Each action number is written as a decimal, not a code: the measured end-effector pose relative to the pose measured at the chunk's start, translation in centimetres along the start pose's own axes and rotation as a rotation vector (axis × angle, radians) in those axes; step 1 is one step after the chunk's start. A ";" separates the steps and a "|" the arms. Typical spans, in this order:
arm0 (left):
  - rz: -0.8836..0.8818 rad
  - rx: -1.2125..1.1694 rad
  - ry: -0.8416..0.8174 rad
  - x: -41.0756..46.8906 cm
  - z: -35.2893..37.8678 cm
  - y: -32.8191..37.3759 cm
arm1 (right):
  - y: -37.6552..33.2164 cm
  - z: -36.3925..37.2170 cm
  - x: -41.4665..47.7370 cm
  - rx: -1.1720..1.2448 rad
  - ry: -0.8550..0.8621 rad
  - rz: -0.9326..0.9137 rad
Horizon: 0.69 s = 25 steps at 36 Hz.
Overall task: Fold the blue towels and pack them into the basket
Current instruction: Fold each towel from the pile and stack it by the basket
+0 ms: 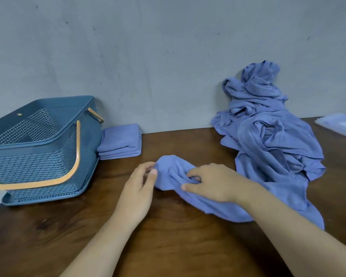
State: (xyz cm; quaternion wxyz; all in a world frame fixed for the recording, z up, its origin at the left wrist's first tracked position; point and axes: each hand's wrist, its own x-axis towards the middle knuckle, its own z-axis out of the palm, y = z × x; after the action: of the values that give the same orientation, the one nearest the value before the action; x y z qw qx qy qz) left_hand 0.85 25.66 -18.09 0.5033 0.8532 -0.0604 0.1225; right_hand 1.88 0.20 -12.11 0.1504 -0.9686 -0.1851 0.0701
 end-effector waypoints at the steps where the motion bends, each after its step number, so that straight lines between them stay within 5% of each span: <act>1: -0.019 -0.002 0.026 0.1 -0.2 0.1 | -0.8 -0.7 -0.1 0.068 -0.053 -0.024; 5: -0.043 0.019 0.032 0.1 -0.7 0.0 | -2.6 -2.5 0.5 0.366 -0.190 -0.034; 9: 0.013 0.030 -0.060 -0.1 -0.7 0.2 | -1.5 -2.9 2.7 0.145 -0.014 -0.032; 17: 0.414 0.129 -0.416 -0.5 -4.0 1.3 | 0.6 -2.3 -0.5 0.312 -0.124 -0.137; 22: 0.351 0.294 -0.609 -1.0 -2.9 0.8 | 1.9 -2.8 -5.3 0.169 -0.387 -0.088; 25: 0.325 0.313 -0.594 -0.5 -2.6 0.2 | 2.3 -2.8 -6.4 0.099 -0.374 -0.077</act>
State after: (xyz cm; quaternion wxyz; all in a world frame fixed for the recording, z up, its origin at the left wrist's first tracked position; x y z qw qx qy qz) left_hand -0.10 27.85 -16.85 0.3012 0.8975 -0.3191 -0.0446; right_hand -2.70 -4.99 -9.72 0.1636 -0.9223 -0.2429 0.2523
